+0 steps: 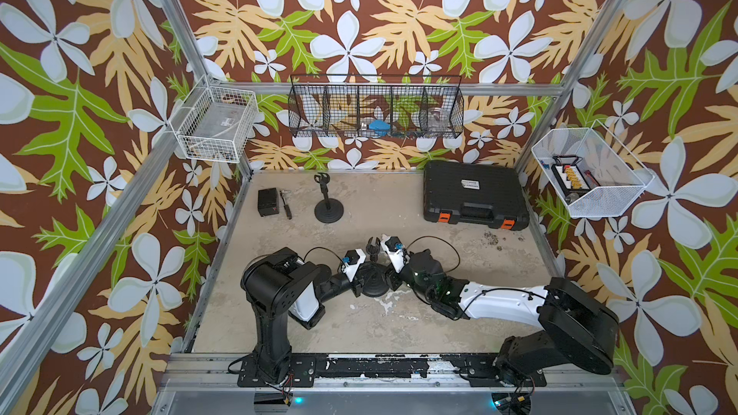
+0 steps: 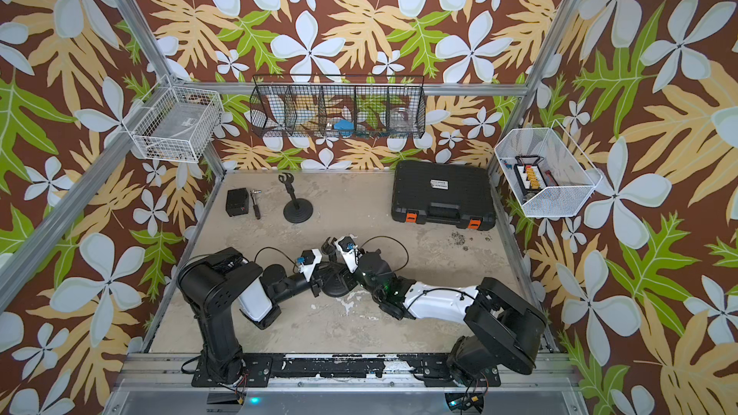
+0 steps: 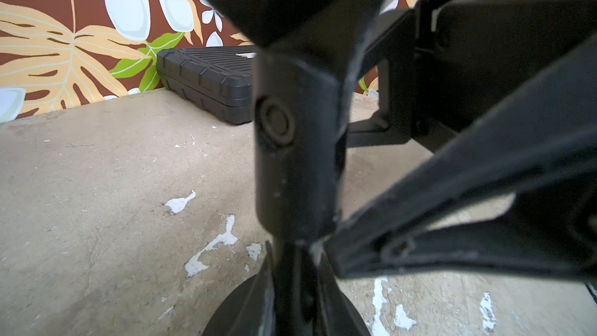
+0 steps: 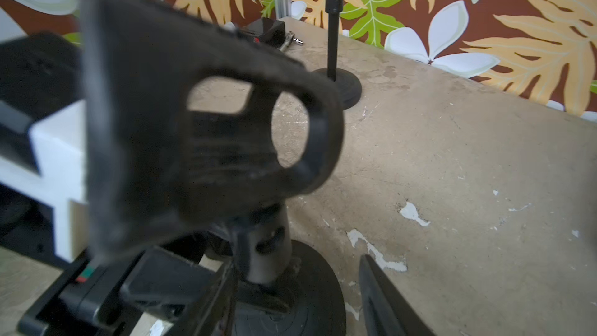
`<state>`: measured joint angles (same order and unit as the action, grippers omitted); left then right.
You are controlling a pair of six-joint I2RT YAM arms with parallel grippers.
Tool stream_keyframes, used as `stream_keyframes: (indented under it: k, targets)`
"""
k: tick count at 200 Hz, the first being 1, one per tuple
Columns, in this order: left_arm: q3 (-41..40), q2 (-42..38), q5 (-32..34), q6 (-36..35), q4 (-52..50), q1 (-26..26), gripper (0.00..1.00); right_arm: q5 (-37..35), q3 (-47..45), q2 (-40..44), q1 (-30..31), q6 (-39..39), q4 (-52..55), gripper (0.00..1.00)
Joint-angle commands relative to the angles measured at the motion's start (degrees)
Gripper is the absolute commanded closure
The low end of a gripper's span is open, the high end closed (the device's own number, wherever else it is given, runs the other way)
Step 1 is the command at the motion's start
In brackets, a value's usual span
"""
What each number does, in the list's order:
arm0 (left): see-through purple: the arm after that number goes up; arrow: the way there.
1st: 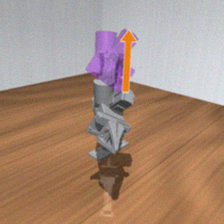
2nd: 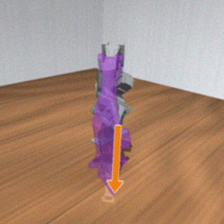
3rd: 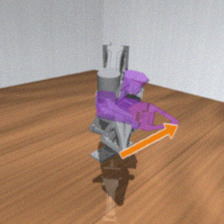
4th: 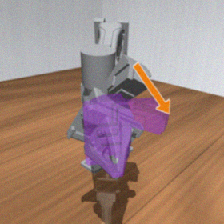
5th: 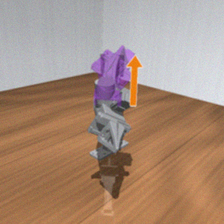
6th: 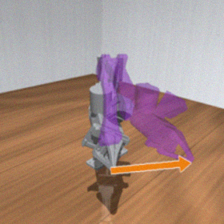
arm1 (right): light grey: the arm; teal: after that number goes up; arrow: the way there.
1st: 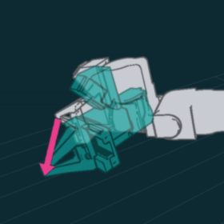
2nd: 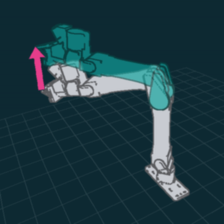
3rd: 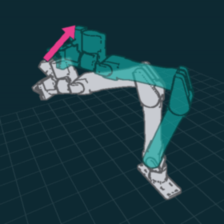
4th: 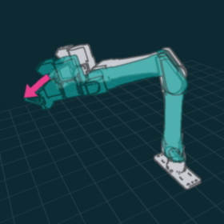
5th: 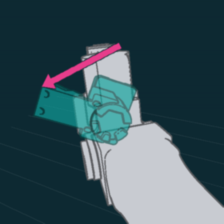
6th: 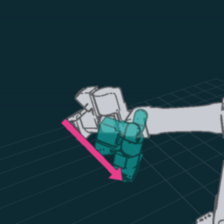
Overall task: Assemble a microphone stand
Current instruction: Screw the microphone stand pole into the microphone stand base.
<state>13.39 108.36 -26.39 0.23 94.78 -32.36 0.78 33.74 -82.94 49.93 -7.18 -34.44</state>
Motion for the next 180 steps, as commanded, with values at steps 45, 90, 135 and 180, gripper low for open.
stream_keyframes:
  k: [45, 90, 135, 180]
  targets:
    - [0.22, -0.35, -1.73, -2.58, -3.39, 0.02, 0.83, 32.55, 0.61, 2.64, -10.24, 15.43, 2.75, 0.49]
    - [0.31, -0.16, -2.44, -2.43, -3.55, 0.02, 0.84, 35.44, 9.04, -3.31, -10.30, 20.37, 9.21, 0.50]
    - [0.53, -0.10, -2.80, -2.21, -3.53, 0.02, 0.84, 38.95, 11.74, -5.87, -10.32, 20.72, 9.26, 0.62]
    - [0.70, 0.02, -2.75, -1.82, -3.39, 0.02, 0.84, 38.07, 10.70, -6.54, -10.30, 18.78, 7.34, 0.92]
